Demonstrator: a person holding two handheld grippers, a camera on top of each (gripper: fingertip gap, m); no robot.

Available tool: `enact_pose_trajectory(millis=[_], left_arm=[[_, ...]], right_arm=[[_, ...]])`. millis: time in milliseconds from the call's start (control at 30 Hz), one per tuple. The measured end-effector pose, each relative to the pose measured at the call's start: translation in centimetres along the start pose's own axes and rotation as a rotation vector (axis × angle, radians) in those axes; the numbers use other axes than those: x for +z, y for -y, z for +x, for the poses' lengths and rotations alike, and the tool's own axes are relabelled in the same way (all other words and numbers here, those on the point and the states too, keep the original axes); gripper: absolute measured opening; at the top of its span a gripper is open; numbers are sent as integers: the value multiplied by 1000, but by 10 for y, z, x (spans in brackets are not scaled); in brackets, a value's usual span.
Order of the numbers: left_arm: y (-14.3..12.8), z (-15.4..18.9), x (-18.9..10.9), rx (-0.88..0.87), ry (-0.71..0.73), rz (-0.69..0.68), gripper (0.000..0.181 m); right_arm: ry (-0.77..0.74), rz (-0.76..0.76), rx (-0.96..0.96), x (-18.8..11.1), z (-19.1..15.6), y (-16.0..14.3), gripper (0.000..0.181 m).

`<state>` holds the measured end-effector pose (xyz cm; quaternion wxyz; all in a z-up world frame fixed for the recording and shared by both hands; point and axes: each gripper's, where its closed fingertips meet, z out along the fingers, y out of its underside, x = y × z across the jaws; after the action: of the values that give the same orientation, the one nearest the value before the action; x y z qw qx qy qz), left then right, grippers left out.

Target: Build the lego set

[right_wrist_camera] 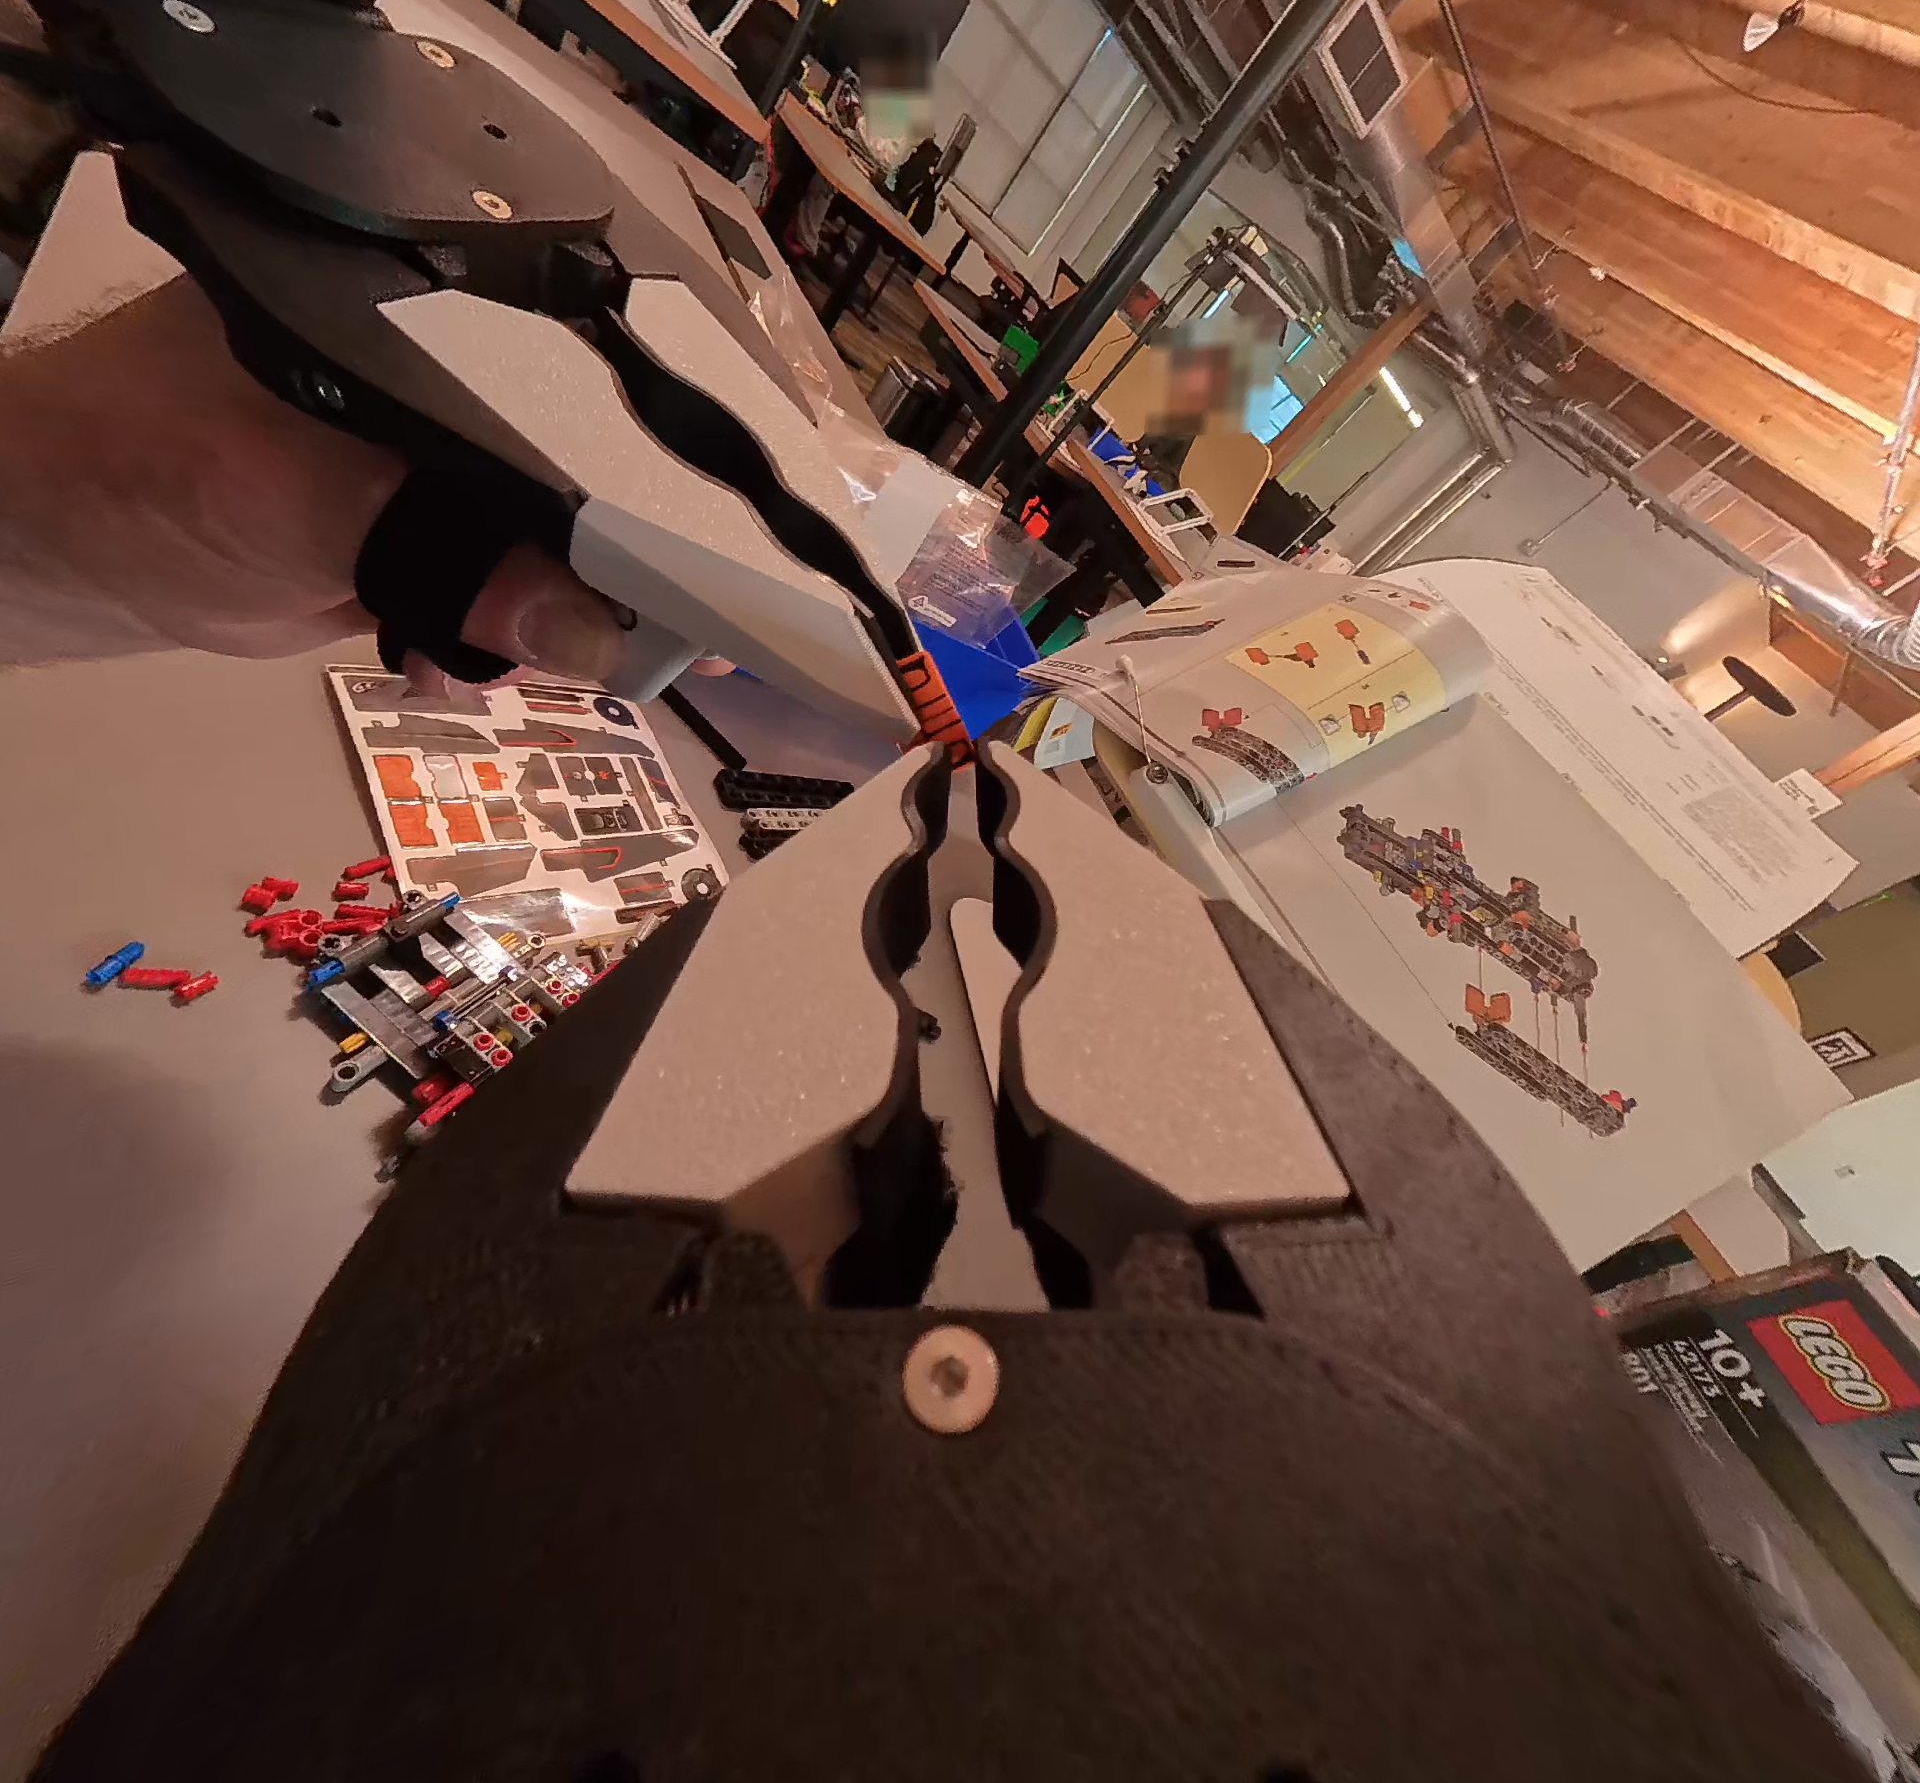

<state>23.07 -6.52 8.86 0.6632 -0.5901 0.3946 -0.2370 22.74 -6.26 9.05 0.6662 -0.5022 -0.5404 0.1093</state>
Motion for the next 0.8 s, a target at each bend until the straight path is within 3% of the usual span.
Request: enact_pose_trajectory(millis=[500,600,800], left_arm=[[3,0,-3,13,-19,27,6],[2,-2,-1,69,31,0,6],[4,-8,-5,-105,-39,78,6]], right_arm=[[132,6,54,17,-17,-6,0],[137,5,102,20,-17,-11,0],[141,66,189,13,-8,-3,0]])
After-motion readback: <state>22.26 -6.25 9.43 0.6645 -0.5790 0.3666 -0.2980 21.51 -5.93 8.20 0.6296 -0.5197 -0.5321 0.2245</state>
